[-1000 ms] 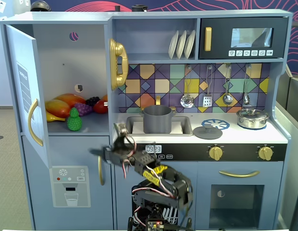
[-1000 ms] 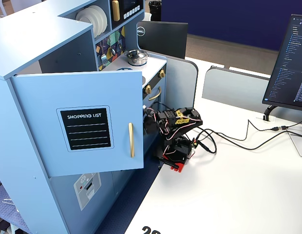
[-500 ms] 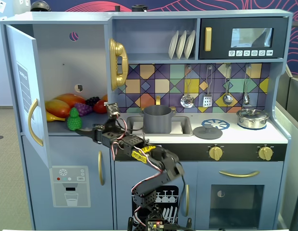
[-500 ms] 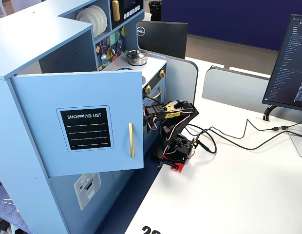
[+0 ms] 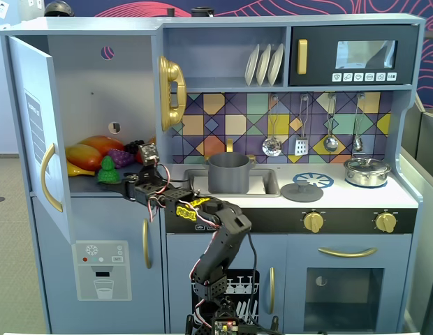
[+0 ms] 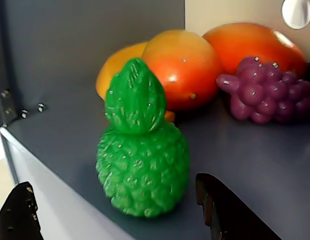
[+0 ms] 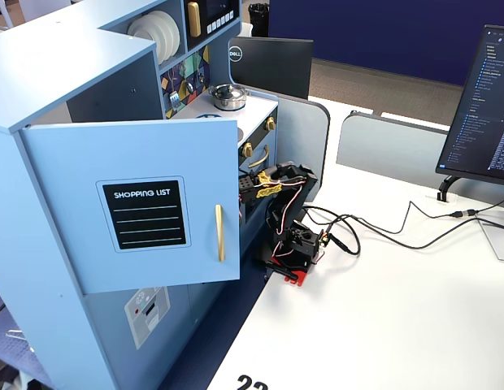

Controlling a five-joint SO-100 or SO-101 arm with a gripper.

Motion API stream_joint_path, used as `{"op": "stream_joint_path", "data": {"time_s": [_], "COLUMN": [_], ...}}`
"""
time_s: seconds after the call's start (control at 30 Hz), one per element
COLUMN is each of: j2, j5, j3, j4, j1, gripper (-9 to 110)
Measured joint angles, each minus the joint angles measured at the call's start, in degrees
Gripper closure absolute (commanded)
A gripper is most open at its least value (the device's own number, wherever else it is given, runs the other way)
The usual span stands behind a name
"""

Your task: Pick up the green pineapple from the left cabinet and place it in the gray recipient

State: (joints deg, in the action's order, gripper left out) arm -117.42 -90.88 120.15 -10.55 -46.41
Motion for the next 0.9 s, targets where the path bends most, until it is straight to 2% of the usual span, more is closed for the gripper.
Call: {"op": "stream_joint_path", "data": {"time_s": [0.43,0.53,0.67,0.7,0.9], "j2": [12.6,16.4,20.0,20.3,20.0], "j5": [1.6,1.6,1.5,1.1,-3.0], "j3": [-11.2,-14.6,-18.5,-19.3,-20.4], "j4": [-0.2,-0.7,-0.7,-0.8,-2.0], "j1": [1.4,1.4,0.2,-0.4,-2.5], "gripper": [69,76,99,101,101]}}
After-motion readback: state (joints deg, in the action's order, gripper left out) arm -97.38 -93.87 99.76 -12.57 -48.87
